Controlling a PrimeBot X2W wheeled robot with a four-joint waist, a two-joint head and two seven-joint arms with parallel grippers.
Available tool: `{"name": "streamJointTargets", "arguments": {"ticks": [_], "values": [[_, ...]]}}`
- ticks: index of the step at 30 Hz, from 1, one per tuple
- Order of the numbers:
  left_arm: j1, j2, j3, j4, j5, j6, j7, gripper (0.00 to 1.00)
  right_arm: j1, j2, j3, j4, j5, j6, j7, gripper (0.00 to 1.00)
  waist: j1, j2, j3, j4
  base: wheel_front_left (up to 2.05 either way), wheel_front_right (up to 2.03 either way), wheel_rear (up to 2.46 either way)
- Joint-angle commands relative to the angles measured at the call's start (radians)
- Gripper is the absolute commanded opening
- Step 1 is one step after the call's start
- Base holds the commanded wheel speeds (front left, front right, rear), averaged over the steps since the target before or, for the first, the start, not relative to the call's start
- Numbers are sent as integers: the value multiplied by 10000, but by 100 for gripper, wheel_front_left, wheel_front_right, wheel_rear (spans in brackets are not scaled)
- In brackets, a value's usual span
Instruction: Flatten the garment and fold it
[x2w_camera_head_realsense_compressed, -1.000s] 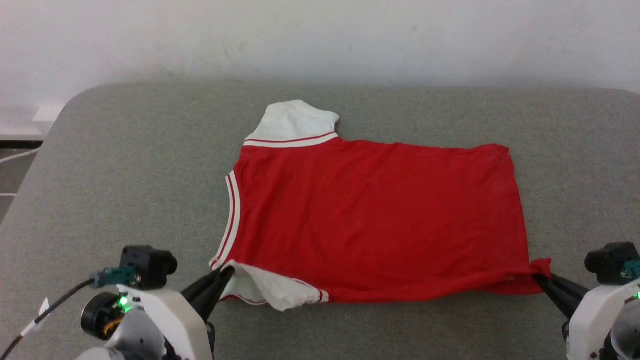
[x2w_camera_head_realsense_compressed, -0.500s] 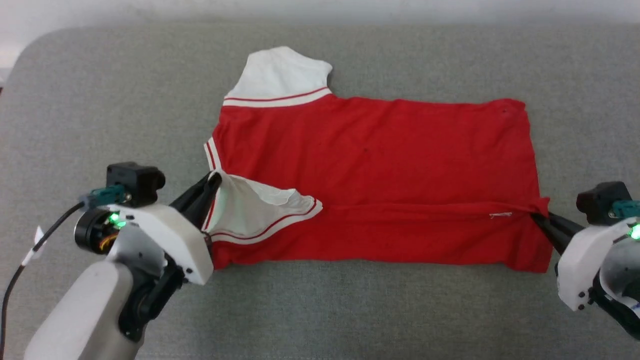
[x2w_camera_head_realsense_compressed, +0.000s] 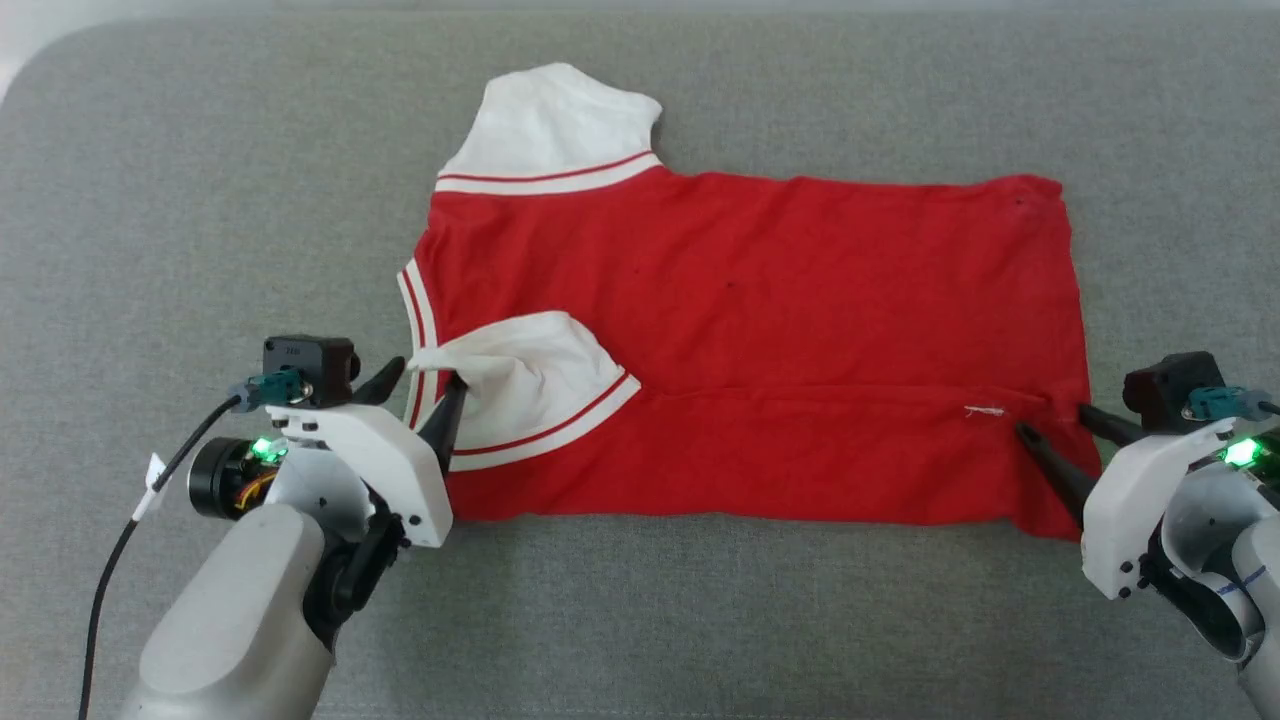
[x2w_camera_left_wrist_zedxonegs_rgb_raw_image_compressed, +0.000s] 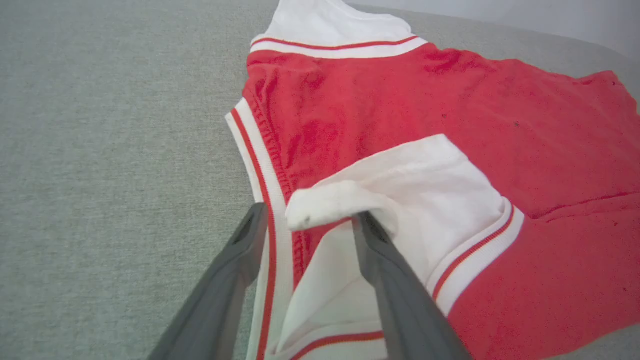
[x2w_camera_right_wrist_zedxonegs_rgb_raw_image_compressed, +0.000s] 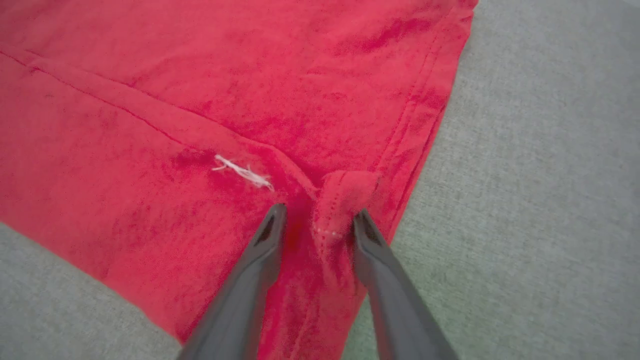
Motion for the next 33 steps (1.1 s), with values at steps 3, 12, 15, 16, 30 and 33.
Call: {"name": "streamJointTargets", "arguments": {"ticks": [3,12,15,16,30,33], "values": [[-15,-226,98,277,-96,177,-255,100,2,188,-189,294,236,-21,-221,100,0,-1,-514,88,0,0,0],[1744,-743,846,-711,-958,1160,-879,100,1083,808,-1411,-5,-588,-21,-402,100,0,-1,-1402,111,0,0,0],[2419,-531,724,-1244,-871,1624,-466,100,1677,1260,-2246,-604,-1012,-21,-222,100,0,-1,-1529,68,0,0,0],[2618,-421,631,-1413,-801,1777,-247,100,1882,1454,-2541,-869,-1141,-21,-144,100,0,-1,-1552,49,0,0,0],[3274,-118,665,-2075,-607,3102,559,100,3662,3627,-4555,-4504,-2743,-21,1390,100,0,-1,-704,-488,0,0,0],[3150,-169,654,-1746,-623,3071,531,100,3705,3688,-4709,-4801,-2897,-21,1547,100,0,-1,-463,-583,0,0,0]]}}
